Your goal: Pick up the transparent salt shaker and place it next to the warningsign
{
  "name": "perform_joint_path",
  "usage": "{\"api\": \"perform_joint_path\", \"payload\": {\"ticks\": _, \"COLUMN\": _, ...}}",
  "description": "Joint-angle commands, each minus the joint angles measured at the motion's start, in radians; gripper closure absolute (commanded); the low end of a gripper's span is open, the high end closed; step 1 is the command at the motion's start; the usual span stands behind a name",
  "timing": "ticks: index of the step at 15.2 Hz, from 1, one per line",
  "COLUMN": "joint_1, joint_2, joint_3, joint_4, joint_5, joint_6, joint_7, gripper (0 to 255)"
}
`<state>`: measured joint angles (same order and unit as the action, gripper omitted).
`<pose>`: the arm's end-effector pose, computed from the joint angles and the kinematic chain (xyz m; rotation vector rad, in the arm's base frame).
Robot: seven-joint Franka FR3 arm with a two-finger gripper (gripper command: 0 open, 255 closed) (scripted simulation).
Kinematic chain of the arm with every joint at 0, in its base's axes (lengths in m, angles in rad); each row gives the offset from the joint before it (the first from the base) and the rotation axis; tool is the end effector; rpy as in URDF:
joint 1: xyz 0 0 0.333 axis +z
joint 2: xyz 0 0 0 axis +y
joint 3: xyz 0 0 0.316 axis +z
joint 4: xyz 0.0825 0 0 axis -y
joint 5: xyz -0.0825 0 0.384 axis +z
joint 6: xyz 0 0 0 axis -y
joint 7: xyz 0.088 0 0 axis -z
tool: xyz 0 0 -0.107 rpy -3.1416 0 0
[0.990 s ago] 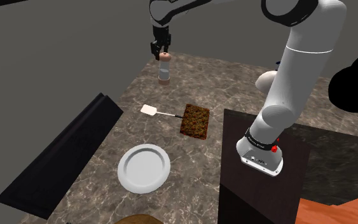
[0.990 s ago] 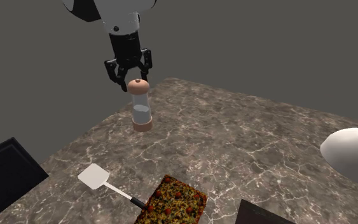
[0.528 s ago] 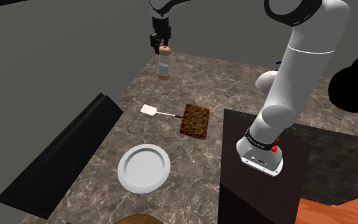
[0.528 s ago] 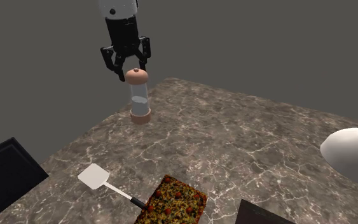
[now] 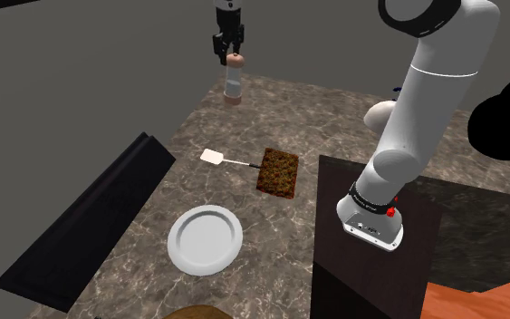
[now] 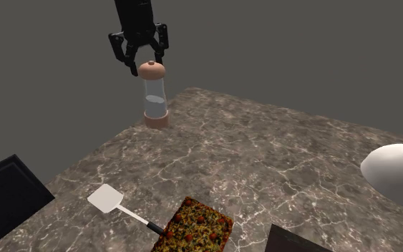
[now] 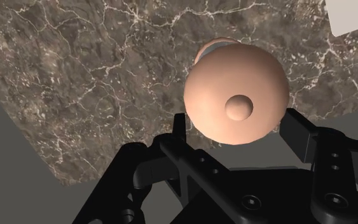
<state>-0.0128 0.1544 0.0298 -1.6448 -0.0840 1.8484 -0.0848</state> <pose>0.6161 0.0028 0.5237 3.0566 0.1873 0.0715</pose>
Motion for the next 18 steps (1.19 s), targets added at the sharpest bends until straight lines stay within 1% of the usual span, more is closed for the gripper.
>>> {"api": "perform_joint_path", "payload": {"ticks": 1, "joint_1": 0.0, "joint_2": -0.001, "joint_3": 0.0, "joint_4": 0.029, "joint_5": 0.001, "joint_6": -0.03, "joint_7": -0.003, "gripper": 255}}
{"api": "perform_joint_path", "payload": {"ticks": 10, "joint_1": 0.001, "joint_2": 0.012, "joint_3": 0.001, "joint_4": 0.167, "joint_5": 0.002, "joint_6": -0.155, "joint_7": -0.011, "gripper": 255}}
{"api": "perform_joint_path", "payload": {"ticks": 18, "joint_1": 0.004, "joint_2": 0.044, "joint_3": 0.001, "joint_4": 0.32, "joint_5": 0.001, "joint_6": -0.276, "joint_7": -0.019, "gripper": 255}}
